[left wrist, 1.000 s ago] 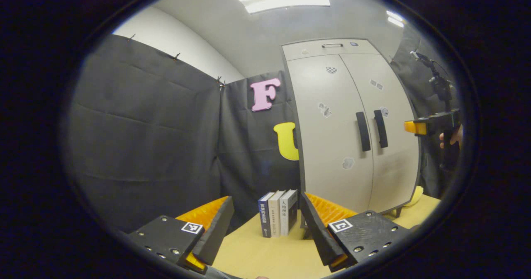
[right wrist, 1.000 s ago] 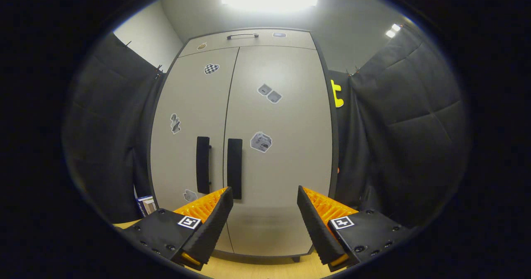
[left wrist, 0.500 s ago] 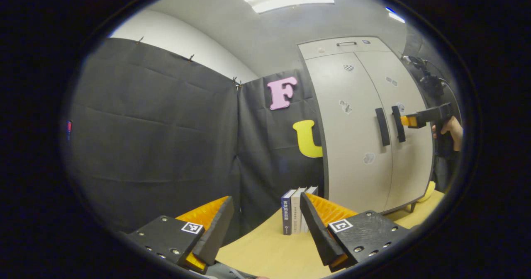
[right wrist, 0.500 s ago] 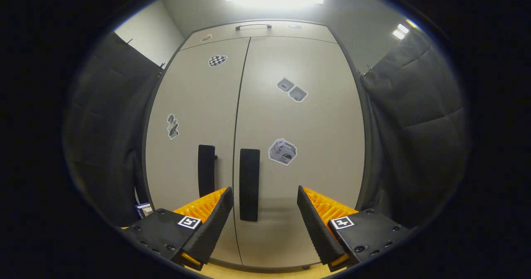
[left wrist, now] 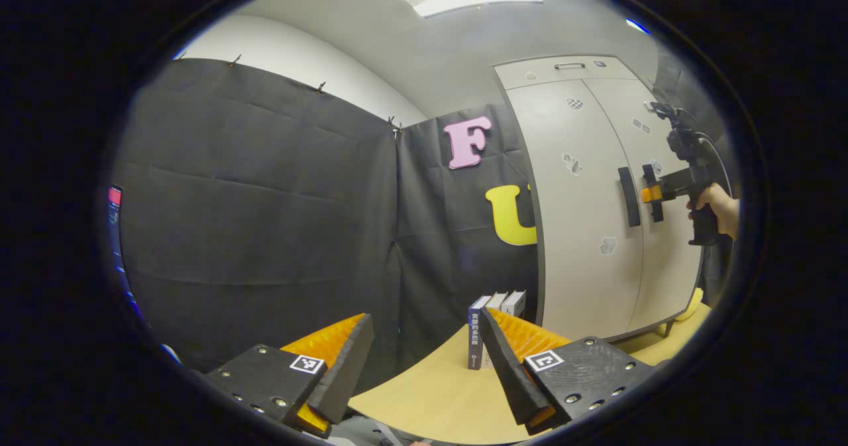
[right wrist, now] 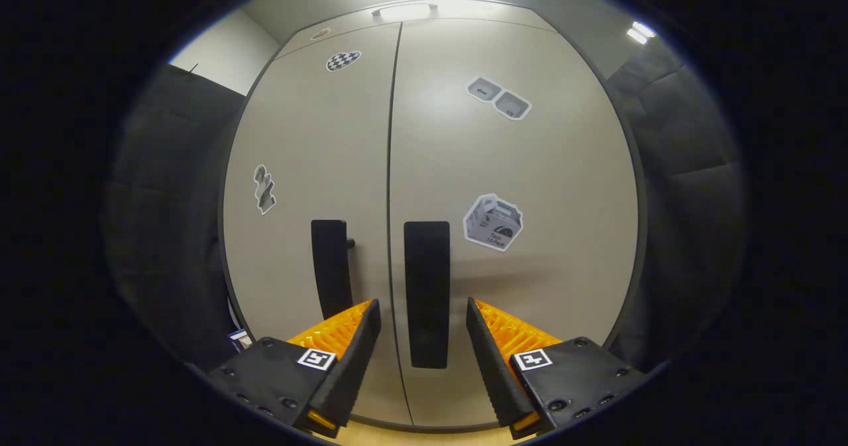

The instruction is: Open the right door of the double-door shoe cabinet with the right hand, and open the left door with the left hand.

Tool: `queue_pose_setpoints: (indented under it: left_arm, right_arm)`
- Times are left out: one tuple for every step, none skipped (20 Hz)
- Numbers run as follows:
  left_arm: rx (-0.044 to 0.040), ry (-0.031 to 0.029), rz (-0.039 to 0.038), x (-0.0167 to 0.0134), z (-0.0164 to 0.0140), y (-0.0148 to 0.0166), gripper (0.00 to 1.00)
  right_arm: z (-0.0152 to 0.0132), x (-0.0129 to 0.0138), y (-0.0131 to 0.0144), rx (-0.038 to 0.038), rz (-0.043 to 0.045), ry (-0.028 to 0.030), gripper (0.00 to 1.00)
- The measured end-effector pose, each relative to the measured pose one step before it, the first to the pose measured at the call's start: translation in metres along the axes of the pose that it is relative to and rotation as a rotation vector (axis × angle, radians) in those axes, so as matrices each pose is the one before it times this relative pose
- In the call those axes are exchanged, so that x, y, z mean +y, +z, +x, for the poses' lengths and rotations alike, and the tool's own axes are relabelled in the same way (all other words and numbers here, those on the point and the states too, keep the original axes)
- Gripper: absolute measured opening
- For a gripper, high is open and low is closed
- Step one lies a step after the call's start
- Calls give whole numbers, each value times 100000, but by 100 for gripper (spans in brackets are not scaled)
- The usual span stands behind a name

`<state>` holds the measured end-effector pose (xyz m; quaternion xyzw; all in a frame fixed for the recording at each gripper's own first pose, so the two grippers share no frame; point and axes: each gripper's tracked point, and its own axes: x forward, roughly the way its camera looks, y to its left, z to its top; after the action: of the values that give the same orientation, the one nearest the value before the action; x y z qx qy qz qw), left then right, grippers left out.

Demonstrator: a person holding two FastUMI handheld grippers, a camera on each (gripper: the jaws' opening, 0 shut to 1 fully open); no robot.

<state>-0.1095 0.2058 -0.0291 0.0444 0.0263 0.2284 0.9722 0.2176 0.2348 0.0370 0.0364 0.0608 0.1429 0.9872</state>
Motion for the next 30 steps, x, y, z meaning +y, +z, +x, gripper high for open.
queue_pose_setpoints:
  left_arm:
    - [-42,320,-264,135,55,119,94]
    - [171,243,-217,6,68,-155,94]
    - [-83,107,-113,115,-70,90,94]
    - [-199,114,155,135,-105,120,94]
    - [-206,-32,326,79,69,115,94]
    - [-246,-91,397,-97,-62,131,94]
    - [-245,-91,305,7,95,116,94]
    - [-138,-240,193,-135,-4,69,94]
    - [-173,-224,53,-55,34,195,94]
    - [-87,-307,-8,-64,19,-27,94]
    - [-155,-318,-237,-33,11,108,94]
    - [-145,-626,-359,-296,88,122,94]
    - [-197,-549,-175,-155,80,224,94]
    - [-207,-540,41,-166,76,45,94]
    - [-452,-576,119,-221,67,199,94]
    - [-433,-776,150,-281,38,108,94]
    - [-522,-784,218,-295,17,283,94]
    - [-535,-756,279,-206,24,168,94]
    - [-630,-368,227,-85,-37,277,94]
    - [-581,-625,-96,-90,63,169,94]
    - [-493,-831,-338,-222,-26,257,94]
    - [-424,-838,-433,-129,38,48,95]
    - [-133,-1004,-530,-227,-88,144,94]
    - [-17,-1137,-502,-473,233,-144,94]
    - [-142,-944,-423,-402,-20,63,94]
    - [-217,-1043,-453,-370,49,-6,95]
    - [-175,-1220,-429,-413,-2,88,95]
    - [-100,-1486,-300,-608,42,-30,95]
    - [-123,-1460,-51,-560,-3,104,95]
    - [-202,-1318,133,-532,168,23,94]
  right_arm:
    - [355,-105,67,-78,63,-419,79]
    - [250,-331,130,129,68,-2181,68]
    - [199,-237,133,-164,503,-1485,57]
    - [266,65,-135,920,1041,-124,34]
    - [303,93,-145,1419,849,-6,40]
    - [173,-64,-101,1079,1096,246,41]
    - [189,-28,-63,1000,1618,267,37]
    - [236,65,-95,941,1845,662,41]
    - [24,121,-89,1287,1301,286,41]
    - [123,-117,6,269,-692,-157,41]
    - [-152,14,-56,812,-2589,-390,36]
    - [-77,-36,21,554,-2110,-503,31]
    - [140,19,40,524,-1720,444,22]
    - [-133,126,-285,681,705,905,22]
    - [-106,45,307,-37,1013,1055,14]
    - [85,-105,-195,383,-2,589,14]
    - [-23,-30,12,490,-1028,212,12]
    - [-213,15,-4,-54,-397,132,14]
    - [-167,41,-68,857,441,482,14]
    - [-320,26,6,44,1101,795,14]
    - [-386,70,-60,443,538,877,14]
    - [-610,15,-134,13,-251,1019,14]
    - [-604,-68,-30,-287,-583,944,14]
    - [-677,-98,24,-312,-479,1033,14]
    - [-666,-156,9,-168,-67,1036,14]
    - [-526,-79,-88,-2,447,797,14]
    - [-550,-67,-28,116,30,603,14]
    - [-436,-78,-81,421,-289,530,14]
    - [-409,-101,12,516,-225,389,12]
    - [-569,-87,-106,624,-384,493,12]
